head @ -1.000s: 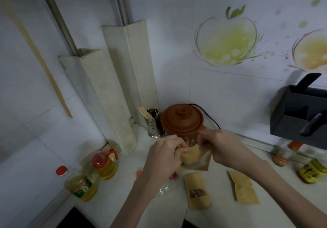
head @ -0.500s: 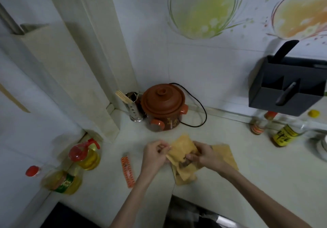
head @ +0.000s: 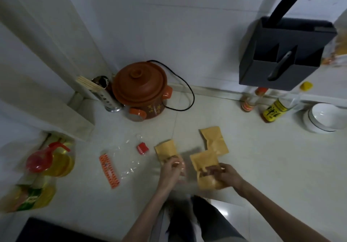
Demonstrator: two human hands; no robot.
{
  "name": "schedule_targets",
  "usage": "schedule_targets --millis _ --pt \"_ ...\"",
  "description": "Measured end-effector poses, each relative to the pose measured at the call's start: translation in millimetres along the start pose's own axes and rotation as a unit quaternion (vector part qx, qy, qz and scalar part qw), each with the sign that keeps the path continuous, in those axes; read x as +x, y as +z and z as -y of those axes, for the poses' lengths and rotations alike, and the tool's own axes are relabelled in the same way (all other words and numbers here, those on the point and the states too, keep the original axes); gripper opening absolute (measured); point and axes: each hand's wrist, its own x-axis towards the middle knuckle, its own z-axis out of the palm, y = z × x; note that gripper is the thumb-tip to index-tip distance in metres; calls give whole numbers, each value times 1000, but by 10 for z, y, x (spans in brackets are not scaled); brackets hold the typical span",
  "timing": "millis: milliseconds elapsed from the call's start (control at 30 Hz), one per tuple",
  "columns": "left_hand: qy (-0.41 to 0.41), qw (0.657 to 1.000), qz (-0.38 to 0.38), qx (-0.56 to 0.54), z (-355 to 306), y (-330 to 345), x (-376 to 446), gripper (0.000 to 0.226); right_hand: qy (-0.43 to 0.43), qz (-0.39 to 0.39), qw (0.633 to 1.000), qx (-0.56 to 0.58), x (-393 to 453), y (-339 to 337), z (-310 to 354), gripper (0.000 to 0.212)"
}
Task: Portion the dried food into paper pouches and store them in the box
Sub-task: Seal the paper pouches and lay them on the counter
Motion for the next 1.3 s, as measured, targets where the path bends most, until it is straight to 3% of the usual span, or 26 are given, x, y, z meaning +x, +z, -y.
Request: schedule_targets --millis 100,200,333,467,633,800,1067,1300 --pt "-40 999 4 -8 -30 103 55 19 45 -71 995 60 123 -246 90 21" --pt "-49 999 -8 -10 -27 129 102 23 33 -113 989 94 249 -470 271 32" --pt "-56 998 -31 1 5 79 193 21 -19 -136 988 76 419 -709 404 34" --pt "-60 996 -57 32 49 7 249 24 43 -158 985 51 481 -795 278 27" --pt "-48 992 -114 7 125 -86 282 20 124 -53 989 -65 461 -658 37 16" --pt "-26 985 -172 -11 216 -157 319 9 96 73 981 -151 547 -261 317 19" --pt "-54 977 -204 9 277 -243 610 46 -33 110 981 -159 1071 326 798 25" --pt "-88 977 -180 -67 386 -167 685 50 -5 132 978 -165 1377 690 792 43"
